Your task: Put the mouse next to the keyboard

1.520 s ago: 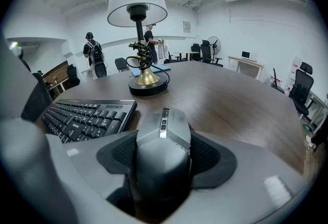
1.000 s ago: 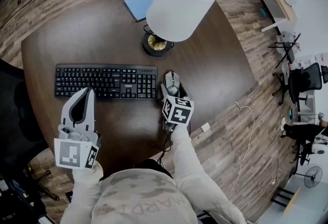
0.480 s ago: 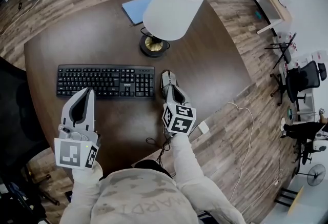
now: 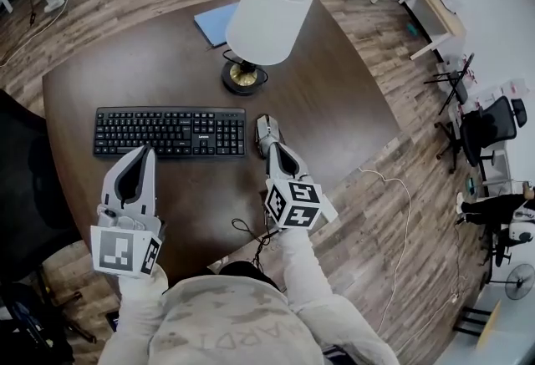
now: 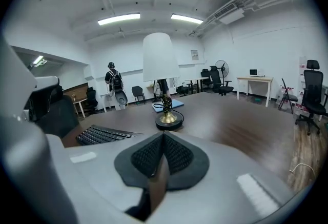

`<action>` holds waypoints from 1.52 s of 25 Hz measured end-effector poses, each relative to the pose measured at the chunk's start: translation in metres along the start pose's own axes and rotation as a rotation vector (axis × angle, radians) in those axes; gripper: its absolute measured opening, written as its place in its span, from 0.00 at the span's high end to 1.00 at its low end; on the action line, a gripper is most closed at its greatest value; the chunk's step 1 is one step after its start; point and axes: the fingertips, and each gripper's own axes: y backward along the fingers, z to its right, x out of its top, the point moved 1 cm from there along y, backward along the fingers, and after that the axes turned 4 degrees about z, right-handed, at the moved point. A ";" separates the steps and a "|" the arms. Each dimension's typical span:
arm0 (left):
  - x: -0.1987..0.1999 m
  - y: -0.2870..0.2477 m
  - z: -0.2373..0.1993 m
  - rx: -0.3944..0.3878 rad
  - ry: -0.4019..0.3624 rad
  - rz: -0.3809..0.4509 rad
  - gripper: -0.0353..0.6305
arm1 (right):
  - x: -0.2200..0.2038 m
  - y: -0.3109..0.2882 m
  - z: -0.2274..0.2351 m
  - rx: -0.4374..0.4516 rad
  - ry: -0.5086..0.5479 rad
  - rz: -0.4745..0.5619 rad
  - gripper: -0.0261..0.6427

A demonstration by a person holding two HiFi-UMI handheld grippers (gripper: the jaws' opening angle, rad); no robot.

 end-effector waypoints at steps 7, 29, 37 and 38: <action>0.012 0.023 0.015 0.000 -0.012 0.008 0.94 | 0.019 0.036 -0.012 0.022 0.023 0.065 0.94; 0.039 0.074 0.052 -0.032 -0.037 0.058 0.94 | 0.060 0.129 -0.042 0.081 0.068 0.210 0.94; 0.049 0.092 0.064 -0.042 -0.051 0.086 0.94 | 0.069 0.160 -0.053 0.098 0.098 0.265 0.94; 0.050 0.094 0.065 -0.043 -0.053 0.090 0.94 | 0.071 0.164 -0.055 0.102 0.103 0.273 0.94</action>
